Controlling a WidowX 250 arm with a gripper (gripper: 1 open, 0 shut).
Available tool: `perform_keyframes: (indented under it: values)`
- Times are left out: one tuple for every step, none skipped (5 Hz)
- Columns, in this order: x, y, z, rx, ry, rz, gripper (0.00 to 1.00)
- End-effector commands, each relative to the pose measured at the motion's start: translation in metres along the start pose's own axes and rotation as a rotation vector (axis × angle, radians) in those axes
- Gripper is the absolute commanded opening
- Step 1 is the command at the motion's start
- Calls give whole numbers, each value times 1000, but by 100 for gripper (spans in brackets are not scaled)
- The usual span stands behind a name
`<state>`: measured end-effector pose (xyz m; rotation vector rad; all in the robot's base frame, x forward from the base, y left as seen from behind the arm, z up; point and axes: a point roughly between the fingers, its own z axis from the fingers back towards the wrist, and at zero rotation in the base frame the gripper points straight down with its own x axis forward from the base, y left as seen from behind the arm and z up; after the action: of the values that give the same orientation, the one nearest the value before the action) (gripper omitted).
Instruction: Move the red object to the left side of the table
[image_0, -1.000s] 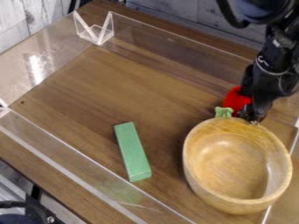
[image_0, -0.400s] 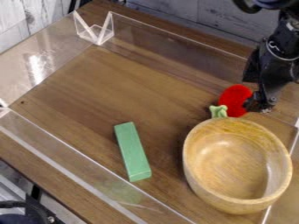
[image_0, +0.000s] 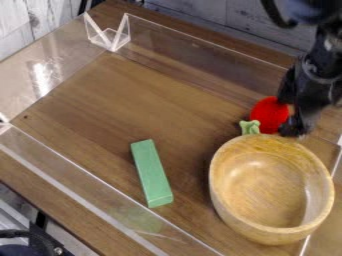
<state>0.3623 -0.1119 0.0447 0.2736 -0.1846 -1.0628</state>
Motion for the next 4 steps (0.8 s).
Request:
perform_keyframes:
  values:
    - [2,18,14,47,-25,50,0]
    - [-1,15,12,52,-9,83,0]
    - [-11,18,27,83,17,139,0]
    - [-21,25,46,111,22,147,0]
